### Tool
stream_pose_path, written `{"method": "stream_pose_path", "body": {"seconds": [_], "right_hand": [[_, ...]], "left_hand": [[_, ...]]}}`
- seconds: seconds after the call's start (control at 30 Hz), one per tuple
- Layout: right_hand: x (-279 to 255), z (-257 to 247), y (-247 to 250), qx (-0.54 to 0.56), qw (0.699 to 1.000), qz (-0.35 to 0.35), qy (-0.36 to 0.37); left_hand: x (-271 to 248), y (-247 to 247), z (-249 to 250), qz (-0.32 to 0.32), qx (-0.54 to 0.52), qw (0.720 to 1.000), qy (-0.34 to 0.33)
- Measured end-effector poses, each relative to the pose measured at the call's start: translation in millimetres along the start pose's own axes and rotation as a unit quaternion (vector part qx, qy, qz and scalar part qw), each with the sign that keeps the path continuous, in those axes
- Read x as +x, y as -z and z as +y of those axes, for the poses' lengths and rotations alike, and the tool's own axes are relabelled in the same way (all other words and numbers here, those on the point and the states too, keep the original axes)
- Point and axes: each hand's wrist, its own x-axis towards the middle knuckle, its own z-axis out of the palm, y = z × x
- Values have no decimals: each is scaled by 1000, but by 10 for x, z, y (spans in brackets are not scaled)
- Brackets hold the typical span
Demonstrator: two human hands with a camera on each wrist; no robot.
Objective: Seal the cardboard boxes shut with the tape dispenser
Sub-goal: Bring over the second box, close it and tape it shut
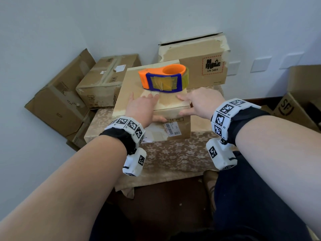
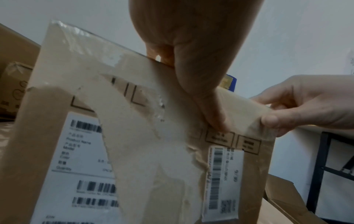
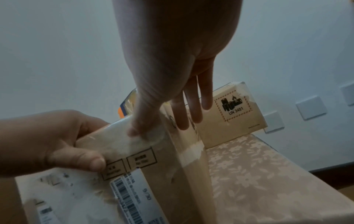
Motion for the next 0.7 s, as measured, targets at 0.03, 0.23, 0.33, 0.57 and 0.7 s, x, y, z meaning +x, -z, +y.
{"method": "stream_pose_path", "body": {"seconds": [0.03,0.23,0.33,0.57,0.7], "right_hand": [[0,-31,21,-9,1000,0,-8],[100,-243,164,-75,996,-40,-39],[115,-272,204,-84,994,-52,-37],[136,-376,256,-126,989,-59,-53],[145,-462,345,-192,978,-65,-43]], "left_hand": [[-13,15,-43,-5,-4,1000,-8],[-59,69,-300,-44,-53,997,-27],[-74,80,-332,-54,-46,997,-38],[-142,80,-465,-61,-54,995,-50],[-217,42,-547,-37,-58,997,-42]]}}
